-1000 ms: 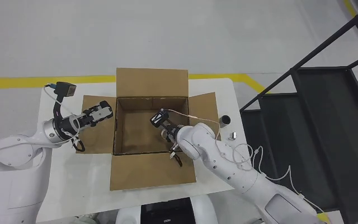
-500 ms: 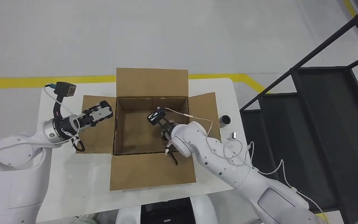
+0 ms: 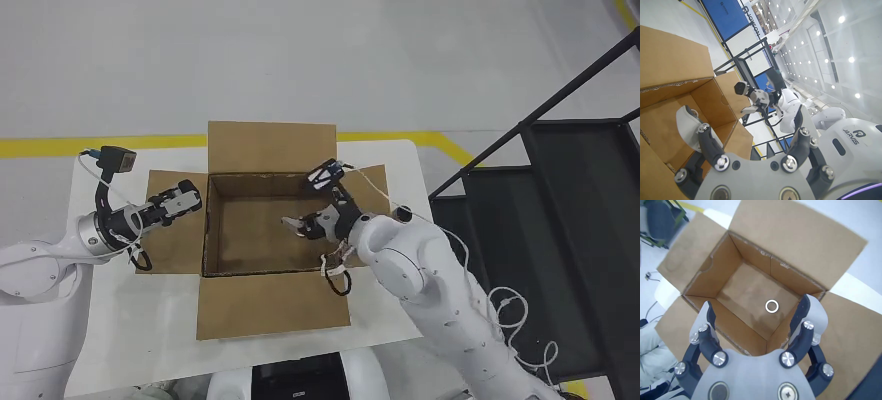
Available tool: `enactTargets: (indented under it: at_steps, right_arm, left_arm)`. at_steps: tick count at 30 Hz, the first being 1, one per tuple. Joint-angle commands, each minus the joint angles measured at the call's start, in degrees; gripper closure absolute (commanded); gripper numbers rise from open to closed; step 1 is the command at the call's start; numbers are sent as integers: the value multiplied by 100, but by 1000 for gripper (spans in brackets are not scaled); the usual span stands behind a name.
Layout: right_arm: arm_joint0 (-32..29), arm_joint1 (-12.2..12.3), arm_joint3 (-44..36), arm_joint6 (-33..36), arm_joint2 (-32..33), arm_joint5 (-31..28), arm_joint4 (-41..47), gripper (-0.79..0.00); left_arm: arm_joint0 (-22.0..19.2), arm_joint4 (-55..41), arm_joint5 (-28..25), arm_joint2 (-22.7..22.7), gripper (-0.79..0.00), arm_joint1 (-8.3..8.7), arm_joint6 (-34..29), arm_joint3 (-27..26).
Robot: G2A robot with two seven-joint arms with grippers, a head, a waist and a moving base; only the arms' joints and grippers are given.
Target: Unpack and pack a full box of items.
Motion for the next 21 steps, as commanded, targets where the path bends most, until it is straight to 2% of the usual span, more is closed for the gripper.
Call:
enactTargets:
  at_steps: [1,5,13,17,21]
  right_arm:
    - [-377,49,-359,-135,589,-167,402,-785]
    - [-1050,149,-744,-251,1638,-342,630,-785]
    - [-2186,208,-998,-744,3192,69,625,-785]
    - [-2507,227,-674,-503,3586,393,356,-785]
    - [-2638,244,-308,-305,3561,538,-114,-785]
  left_arm:
    - [0,0,0,0,-785,0,0,0]
    - [0,0,0,0,-785,0,0,0]
    - [0,0,0,0,-785,0,0,0]
    - [0,0,0,0,-785,0,0,0]
    - [0,0,0,0,-785,0,0,0]
